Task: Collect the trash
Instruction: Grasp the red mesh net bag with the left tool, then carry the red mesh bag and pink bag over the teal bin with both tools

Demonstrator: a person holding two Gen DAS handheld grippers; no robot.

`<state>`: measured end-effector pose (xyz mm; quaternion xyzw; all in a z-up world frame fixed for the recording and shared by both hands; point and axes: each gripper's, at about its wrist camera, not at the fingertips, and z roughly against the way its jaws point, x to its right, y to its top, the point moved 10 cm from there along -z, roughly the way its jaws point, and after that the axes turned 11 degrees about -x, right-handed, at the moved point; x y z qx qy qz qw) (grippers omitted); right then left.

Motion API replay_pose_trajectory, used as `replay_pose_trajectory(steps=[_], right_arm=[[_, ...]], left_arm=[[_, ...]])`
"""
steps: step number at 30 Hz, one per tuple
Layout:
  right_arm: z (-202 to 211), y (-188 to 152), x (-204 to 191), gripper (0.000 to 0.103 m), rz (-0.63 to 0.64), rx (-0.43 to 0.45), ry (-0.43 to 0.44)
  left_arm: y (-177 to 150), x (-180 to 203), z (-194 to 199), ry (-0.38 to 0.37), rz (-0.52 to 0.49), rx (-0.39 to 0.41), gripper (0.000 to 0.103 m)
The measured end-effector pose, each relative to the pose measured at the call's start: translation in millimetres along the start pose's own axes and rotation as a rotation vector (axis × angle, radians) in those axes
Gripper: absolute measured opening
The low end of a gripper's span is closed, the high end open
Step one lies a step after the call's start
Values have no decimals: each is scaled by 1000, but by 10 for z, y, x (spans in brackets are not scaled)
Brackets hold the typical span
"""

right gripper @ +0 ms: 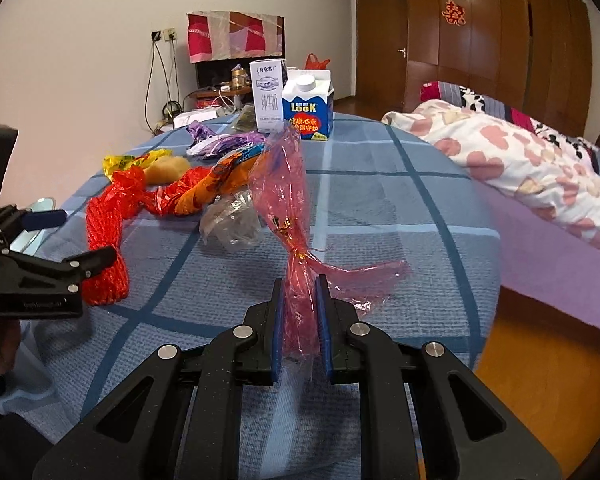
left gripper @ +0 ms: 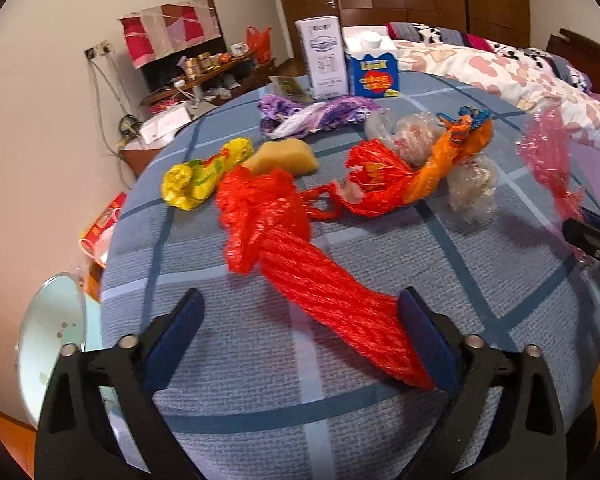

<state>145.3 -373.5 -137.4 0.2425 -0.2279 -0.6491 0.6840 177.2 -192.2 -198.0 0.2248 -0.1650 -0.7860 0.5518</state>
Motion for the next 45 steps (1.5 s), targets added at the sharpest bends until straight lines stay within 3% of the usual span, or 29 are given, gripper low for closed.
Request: replay_pose_trajectory(steps=[4, 8, 17, 28, 45], right_arm=[[25, 5, -7, 16, -8, 5, 11], [98, 37, -36, 16, -9, 18, 19], [381, 196, -255, 16, 25, 73, 39], [415, 384, -831, 16, 103, 59, 126], [112, 726, -1867, 16, 234, 22, 223]], left_arm=[[-11, 230, 49, -96, -73, 1, 41], [-17, 331, 100, -96, -127, 15, 19], [-94, 61, 486, -132, -124, 82, 16], [-192, -736, 750, -38, -58, 131, 16], [-528, -1892, 678, 70, 94, 98, 16]])
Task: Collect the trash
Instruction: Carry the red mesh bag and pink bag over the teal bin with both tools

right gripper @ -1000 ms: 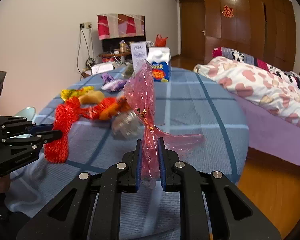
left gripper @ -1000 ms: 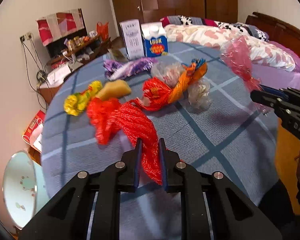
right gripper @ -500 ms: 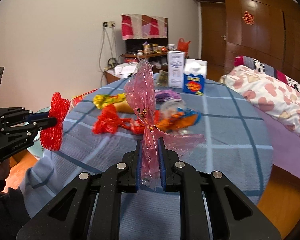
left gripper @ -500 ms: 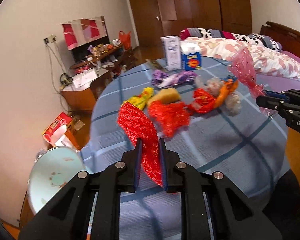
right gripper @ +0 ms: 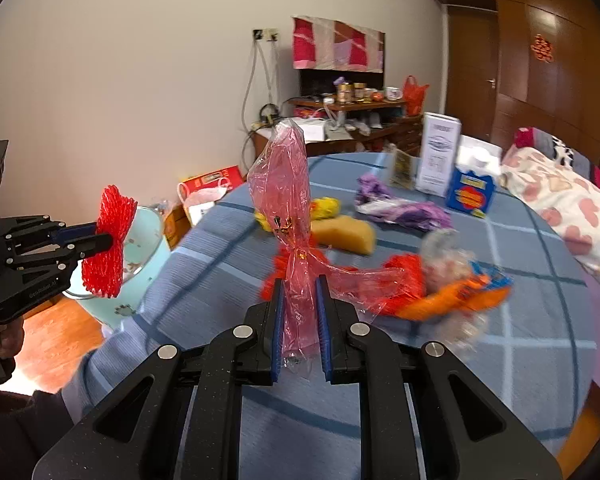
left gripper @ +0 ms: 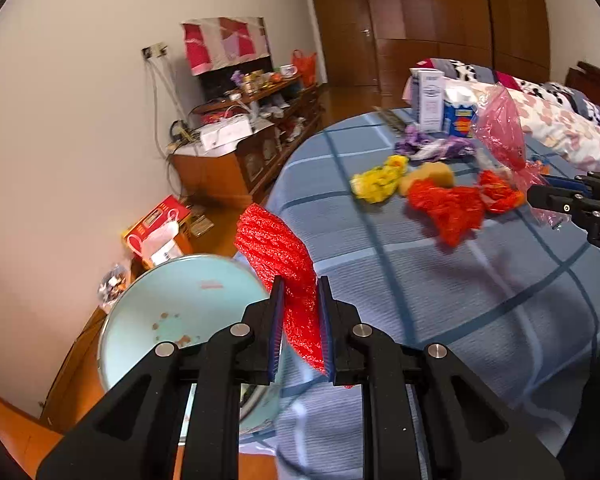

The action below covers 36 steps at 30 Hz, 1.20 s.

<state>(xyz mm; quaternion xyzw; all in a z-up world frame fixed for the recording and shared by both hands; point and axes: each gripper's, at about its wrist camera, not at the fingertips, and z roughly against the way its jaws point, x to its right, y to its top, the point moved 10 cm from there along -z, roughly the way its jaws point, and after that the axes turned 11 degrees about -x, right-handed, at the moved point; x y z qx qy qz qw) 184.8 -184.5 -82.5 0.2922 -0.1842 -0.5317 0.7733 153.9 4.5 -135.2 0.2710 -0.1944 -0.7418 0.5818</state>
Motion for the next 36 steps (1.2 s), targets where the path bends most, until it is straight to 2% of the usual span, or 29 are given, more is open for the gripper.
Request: replay_pose_trajectory(steps=[23, 36], right_arm=[[-613, 494, -1023, 16, 151, -51, 114], [-875, 605, -1497, 16, 225, -88, 142]], left_arm=[[-342, -1002, -91, 119, 145, -61, 16], [-559, -1465, -130, 192, 191, -100, 16]])
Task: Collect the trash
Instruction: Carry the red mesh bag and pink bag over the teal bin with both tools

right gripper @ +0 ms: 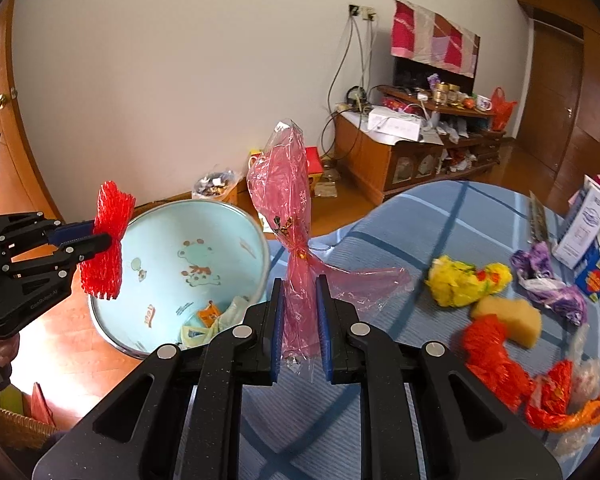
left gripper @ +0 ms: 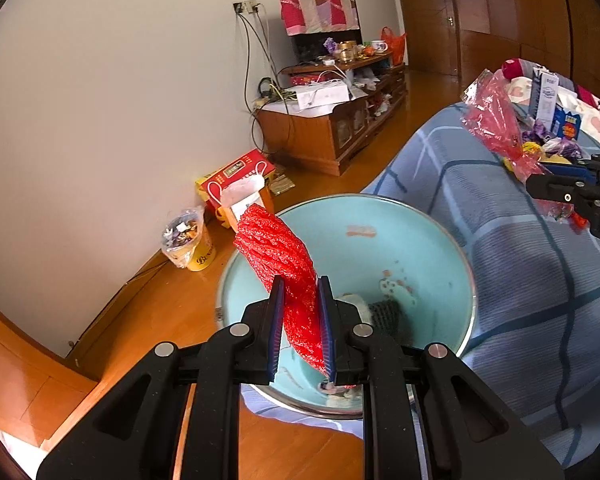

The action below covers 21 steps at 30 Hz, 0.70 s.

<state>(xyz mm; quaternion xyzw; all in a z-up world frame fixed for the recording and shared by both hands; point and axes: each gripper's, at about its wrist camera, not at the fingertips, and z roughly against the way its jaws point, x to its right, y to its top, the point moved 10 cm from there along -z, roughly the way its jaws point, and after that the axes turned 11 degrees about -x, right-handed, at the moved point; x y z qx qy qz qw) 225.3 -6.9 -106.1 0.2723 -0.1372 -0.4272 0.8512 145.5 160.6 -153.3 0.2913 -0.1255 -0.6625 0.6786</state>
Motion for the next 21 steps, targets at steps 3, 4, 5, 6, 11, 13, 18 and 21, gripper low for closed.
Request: replay_pose_trajectory(steps=[3, 4, 5, 6, 11, 13, 18, 21], right_arm=[[-53, 31, -76, 16, 14, -8, 4], [-61, 35, -102, 16, 17, -10, 6], [-78, 47, -129, 16, 22, -12, 7], [-89, 51, -149, 16, 25, -13, 9], [-145, 96, -266, 16, 48, -18, 21], [-167, 126, -319, 16, 58, -18, 24], [-217, 154, -442, 21, 81, -24, 53], [-231, 161, -490, 50, 92, -15, 68]], left_arm=[[1, -54, -10, 17, 0, 1, 17], [-1, -69, -11, 26, -2, 2, 17], [-4, -80, -13, 30, -2, 2, 17], [-8, -99, -17, 33, 0, 2, 17], [-29, -122, -32, 31, 5, -4, 17], [-27, -109, -25, 29, 7, -4, 18], [-6, -95, -40, 20, 16, -4, 24], [-3, -48, -21, -8, 14, 5, 33]])
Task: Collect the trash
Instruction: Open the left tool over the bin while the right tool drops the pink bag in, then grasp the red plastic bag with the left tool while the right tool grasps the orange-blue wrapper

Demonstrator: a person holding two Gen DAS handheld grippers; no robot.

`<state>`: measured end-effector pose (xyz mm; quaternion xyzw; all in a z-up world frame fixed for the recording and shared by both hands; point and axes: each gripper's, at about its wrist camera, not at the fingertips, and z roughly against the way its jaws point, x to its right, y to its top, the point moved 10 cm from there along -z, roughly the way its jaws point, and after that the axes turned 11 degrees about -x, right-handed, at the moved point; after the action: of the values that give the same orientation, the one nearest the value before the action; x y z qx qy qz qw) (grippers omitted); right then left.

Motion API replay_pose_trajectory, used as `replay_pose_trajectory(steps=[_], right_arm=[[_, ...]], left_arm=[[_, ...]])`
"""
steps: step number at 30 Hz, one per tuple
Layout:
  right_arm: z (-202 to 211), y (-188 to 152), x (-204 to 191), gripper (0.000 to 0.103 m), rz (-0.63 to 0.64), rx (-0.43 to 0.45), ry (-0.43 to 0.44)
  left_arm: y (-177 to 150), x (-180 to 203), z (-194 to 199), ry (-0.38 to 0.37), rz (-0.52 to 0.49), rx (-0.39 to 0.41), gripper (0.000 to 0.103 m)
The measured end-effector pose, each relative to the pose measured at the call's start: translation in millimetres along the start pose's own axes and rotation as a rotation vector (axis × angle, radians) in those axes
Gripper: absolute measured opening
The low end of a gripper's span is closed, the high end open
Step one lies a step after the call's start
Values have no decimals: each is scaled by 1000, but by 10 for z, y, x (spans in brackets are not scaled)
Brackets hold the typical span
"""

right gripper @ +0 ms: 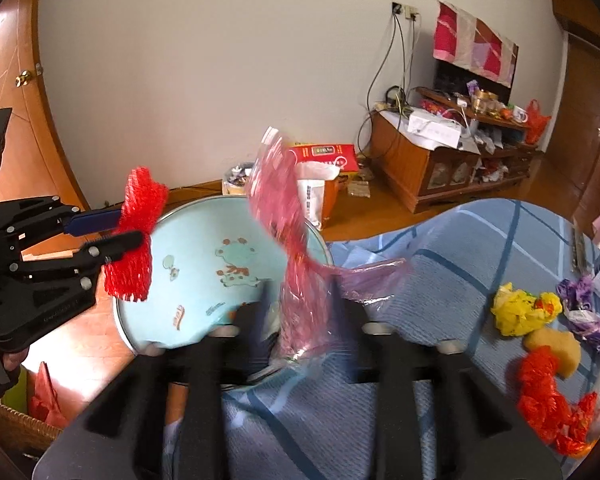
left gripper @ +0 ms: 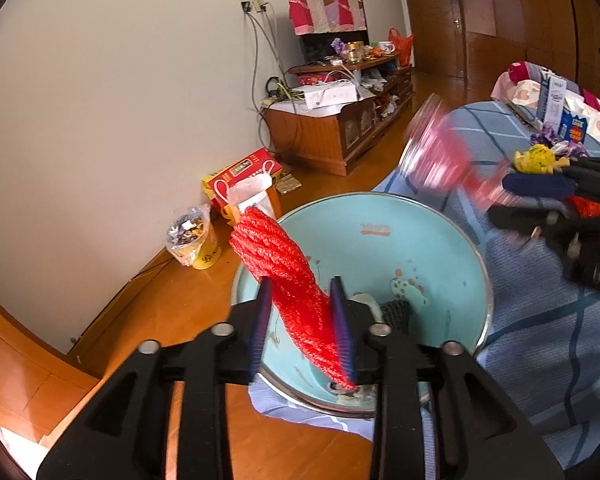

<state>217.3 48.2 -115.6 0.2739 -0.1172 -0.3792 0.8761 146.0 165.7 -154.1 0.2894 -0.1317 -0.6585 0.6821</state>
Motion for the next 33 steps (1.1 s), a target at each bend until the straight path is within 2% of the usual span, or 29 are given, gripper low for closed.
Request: replay_pose_trajectory(steps=[1, 2, 3, 4, 7, 12, 14, 26, 33], right_arm=[[-10, -5, -1, 50, -2, 0, 3], [-27, -12, 0, 50, -5, -4, 6], [-36, -14, 3, 51, -7, -4, 6], [-31, -15, 10, 52, -10, -2, 4], [-10, -43, 71, 56, -29, 2, 1], [95, -143, 265, 62, -71, 14, -24], [125, -180, 332, 65, -83, 16, -34], [460, -495, 734, 69, -137, 40, -115], [831, -918, 1393, 70, -232, 53, -250]], left_arm=[[2, 20, 2, -10, -1, 1, 34], [-3, 31, 3, -14, -2, 1, 40], [-4, 45, -3, -11, 0, 1, 46], [-7, 51, -4, -7, 2, 4, 58], [-19, 91, -24, -15, 2, 0, 60], [-16, 92, -46, 0, 13, -2, 70], [-31, 78, -62, 8, 22, -5, 80], [-57, 308, -124, -7, -7, -27, 81], [31, 756, -100, -44, -76, -16, 81]])
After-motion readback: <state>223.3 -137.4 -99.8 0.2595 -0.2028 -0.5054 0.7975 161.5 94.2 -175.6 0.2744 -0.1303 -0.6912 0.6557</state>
